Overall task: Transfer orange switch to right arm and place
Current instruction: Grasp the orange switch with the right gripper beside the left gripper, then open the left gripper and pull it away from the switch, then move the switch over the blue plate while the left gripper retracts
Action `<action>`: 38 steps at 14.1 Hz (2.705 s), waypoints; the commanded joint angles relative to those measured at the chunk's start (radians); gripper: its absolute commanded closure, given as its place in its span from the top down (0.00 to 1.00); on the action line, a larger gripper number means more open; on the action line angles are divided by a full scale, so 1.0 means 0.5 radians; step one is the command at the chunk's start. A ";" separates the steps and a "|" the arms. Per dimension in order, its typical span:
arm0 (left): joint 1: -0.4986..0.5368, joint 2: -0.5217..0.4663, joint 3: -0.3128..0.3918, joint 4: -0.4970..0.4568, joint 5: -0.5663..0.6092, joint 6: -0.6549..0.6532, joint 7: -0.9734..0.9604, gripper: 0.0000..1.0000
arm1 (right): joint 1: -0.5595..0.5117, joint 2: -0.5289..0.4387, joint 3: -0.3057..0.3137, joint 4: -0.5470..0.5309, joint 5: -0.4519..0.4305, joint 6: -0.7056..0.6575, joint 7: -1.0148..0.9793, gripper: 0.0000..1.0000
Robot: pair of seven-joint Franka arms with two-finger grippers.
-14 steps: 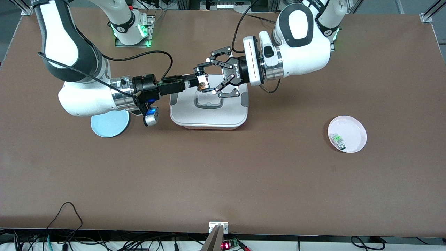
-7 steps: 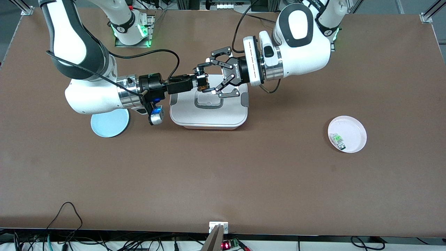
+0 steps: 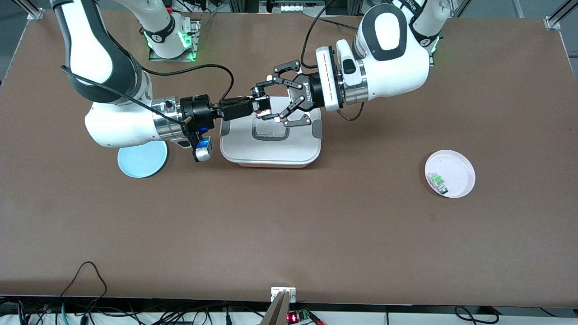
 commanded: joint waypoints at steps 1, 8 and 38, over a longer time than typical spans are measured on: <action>-0.018 -0.019 0.003 0.003 -0.034 0.024 0.014 0.00 | 0.012 -0.028 -0.002 -0.007 0.051 0.025 0.017 0.27; -0.015 -0.031 0.000 0.003 -0.059 0.018 -0.112 1.00 | 0.008 -0.028 -0.005 0.002 0.051 0.025 0.033 0.17; 0.529 -0.439 1.098 -0.181 2.194 -0.469 -1.031 1.00 | -0.347 0.021 -0.177 0.011 -2.678 0.052 -0.897 0.14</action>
